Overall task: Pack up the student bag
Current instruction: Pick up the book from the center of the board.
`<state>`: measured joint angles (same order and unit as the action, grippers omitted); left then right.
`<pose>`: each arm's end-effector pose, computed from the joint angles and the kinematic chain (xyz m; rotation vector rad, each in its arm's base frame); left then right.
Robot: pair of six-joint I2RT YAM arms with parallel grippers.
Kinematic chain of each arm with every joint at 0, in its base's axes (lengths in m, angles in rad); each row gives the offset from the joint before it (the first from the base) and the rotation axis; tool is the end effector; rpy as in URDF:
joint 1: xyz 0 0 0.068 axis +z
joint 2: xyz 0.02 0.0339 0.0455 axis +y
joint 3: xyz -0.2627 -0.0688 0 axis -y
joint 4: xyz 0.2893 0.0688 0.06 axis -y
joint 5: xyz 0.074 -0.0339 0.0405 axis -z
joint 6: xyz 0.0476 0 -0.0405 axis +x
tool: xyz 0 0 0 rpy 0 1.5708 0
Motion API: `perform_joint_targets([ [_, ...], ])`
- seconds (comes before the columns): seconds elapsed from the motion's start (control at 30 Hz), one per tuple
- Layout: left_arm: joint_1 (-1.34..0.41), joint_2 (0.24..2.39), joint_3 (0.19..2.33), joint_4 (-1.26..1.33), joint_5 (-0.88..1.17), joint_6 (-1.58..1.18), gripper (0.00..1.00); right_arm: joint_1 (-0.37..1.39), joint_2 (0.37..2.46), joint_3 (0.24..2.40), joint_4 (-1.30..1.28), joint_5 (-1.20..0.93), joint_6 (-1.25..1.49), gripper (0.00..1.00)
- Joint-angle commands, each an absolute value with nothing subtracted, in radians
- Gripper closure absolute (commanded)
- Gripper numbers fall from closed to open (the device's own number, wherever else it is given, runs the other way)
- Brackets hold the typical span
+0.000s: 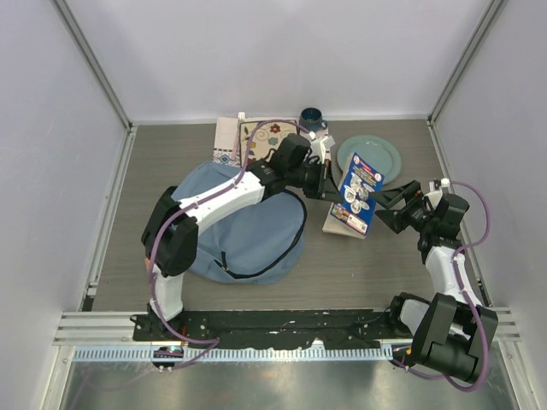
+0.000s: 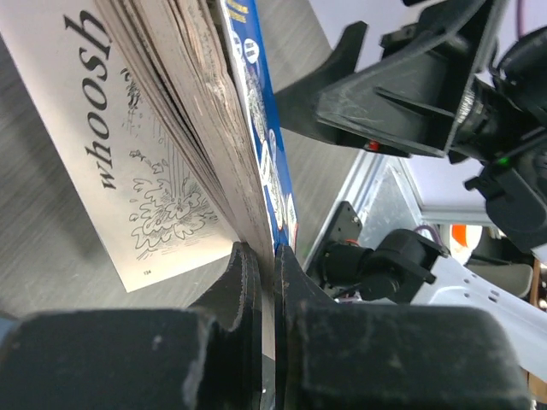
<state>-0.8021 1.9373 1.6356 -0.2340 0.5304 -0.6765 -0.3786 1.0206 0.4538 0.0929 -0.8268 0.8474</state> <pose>0.3353 -0.3813 0.2713 0.5091 2.3178 -1.3702 0.2484 -0.0611 0.1842 0.7090 1.9355 1.1321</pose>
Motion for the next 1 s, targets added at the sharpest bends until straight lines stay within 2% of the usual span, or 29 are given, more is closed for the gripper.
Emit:
perform_joint_targets([
  [0.0,-0.802,1.821,1.617,-0.019,0.644,-0.707,1.00,-0.376,1.006,0.446,0.238,-0.887,0.934,0.09],
  [0.17,-0.796,1.786,1.563,0.089,0.686,-0.756,1.00,-0.371,1.000,0.454,0.210,-0.877,0.919,0.09],
  [0.3,-0.790,1.775,1.533,0.178,0.716,-0.823,1.00,-0.354,1.002,0.448,0.271,-0.893,0.956,0.09],
  [0.4,-0.782,1.772,1.488,0.351,0.759,-0.925,1.00,-0.339,1.000,0.439,0.337,-0.913,0.998,0.09],
  [0.73,-0.782,1.776,1.436,0.492,0.792,-1.006,1.00,-0.282,0.983,0.426,0.534,-0.943,1.149,0.09],
  [0.83,-0.778,1.767,1.419,0.492,0.785,-1.006,1.00,-0.282,0.989,0.414,0.587,-0.950,1.192,0.21],
  [0.87,-0.778,1.763,1.416,0.492,0.784,-1.005,1.00,-0.282,0.989,0.405,0.622,-0.951,1.204,0.29],
  [0.93,-0.776,1.755,1.407,0.488,0.781,-1.002,1.00,-0.282,0.991,0.397,0.653,-0.954,1.241,0.36],
  [0.97,-0.775,1.755,1.405,0.482,0.781,-0.997,1.00,-0.282,0.991,0.396,0.664,-0.956,1.247,0.44],
])
